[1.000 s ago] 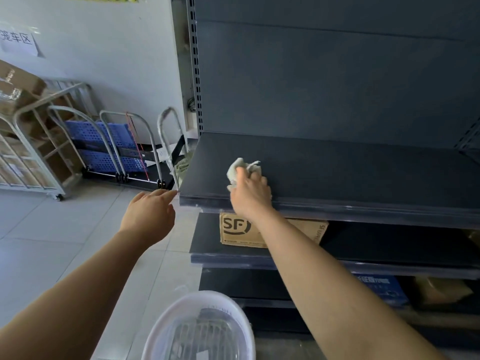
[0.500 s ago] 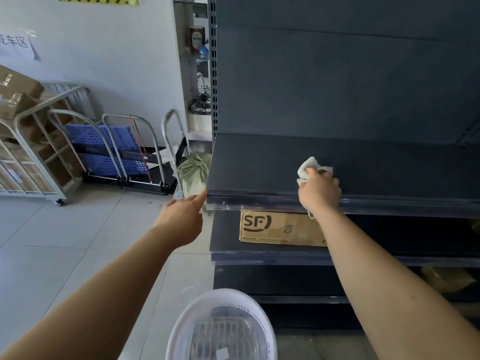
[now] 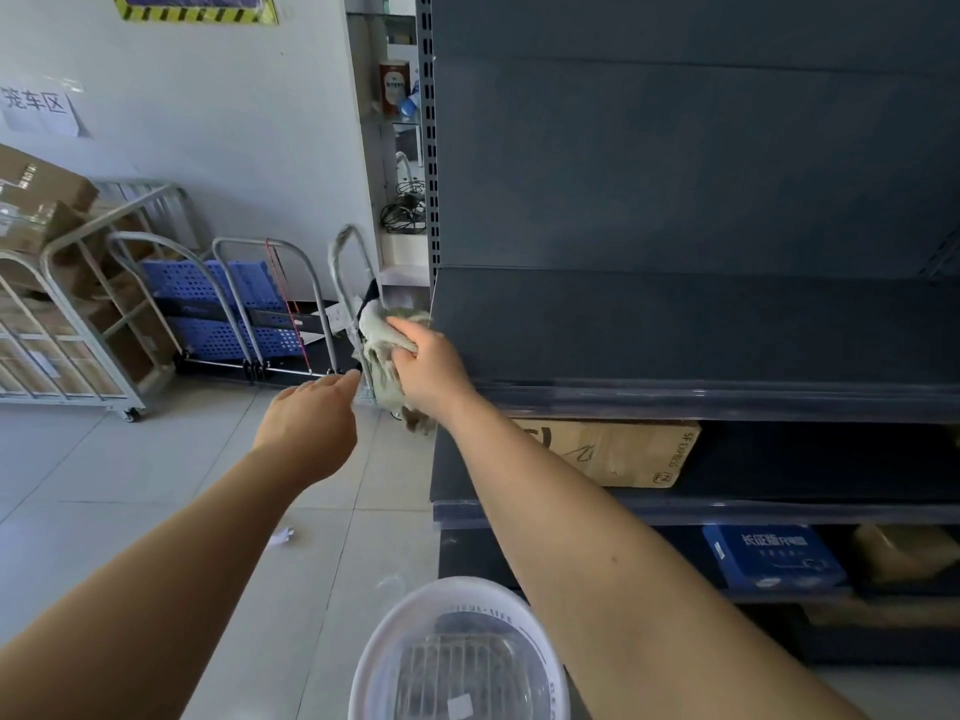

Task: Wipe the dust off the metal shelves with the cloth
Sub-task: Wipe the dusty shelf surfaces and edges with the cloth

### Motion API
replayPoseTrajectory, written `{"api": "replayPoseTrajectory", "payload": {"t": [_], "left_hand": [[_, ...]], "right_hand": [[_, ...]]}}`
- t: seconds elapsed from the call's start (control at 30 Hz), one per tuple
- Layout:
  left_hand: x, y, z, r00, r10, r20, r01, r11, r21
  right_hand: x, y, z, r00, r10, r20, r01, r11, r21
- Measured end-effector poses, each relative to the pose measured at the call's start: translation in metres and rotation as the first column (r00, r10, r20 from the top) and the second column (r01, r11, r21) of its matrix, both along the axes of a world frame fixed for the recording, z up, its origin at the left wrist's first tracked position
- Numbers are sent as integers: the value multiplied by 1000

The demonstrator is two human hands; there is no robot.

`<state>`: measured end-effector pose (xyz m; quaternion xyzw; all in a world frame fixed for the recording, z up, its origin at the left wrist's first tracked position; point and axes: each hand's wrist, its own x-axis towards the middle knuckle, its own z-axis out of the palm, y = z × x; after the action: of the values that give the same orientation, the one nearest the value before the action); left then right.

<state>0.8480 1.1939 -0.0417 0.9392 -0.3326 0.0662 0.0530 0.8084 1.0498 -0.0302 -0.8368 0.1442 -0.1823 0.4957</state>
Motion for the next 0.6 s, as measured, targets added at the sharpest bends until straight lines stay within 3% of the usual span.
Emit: {"api": "replayPoseTrajectory", "payload": {"t": [0.07,0.1,0.17,0.23,0.3,0.33,0.43,0.5,0.6], "left_hand": [[1,2,5,999,25,27,-24,1000,-18],[2,1,7,999,31,37,-30,999,-27],[0,-6,11,998,29,54,-27,999,-36],[-6,-19,12,998,13,54,-11,999,-41],[-16,-37,11,999,-12,37,14,999,-47],[-21,-47,11,999,-33,36,34,998,-47],[-33,-74,11,997,-69,20,70,997,-27],[-40,-88,10,998,-68,3,68,998,-15],[-50,-105,8,998,-66,0,66,998,6]], "right_hand": [[-7,-5,8,992,-43,118,22,985,171],[-13,-14,13,983,-88,161,62,985,160],[-29,-41,18,971,-165,173,171,985,-20],[-46,-67,16,991,-132,-12,124,955,-270],[-62,-82,5,935,-90,-343,-96,867,-489],[-69,-85,-5,904,-107,-415,-172,796,-580],[-82,-96,-22,959,-163,-233,-78,638,-766],[-90,-110,-25,977,-177,-120,13,609,-793],[-104,-136,-29,983,-169,-68,44,583,-811]]}}
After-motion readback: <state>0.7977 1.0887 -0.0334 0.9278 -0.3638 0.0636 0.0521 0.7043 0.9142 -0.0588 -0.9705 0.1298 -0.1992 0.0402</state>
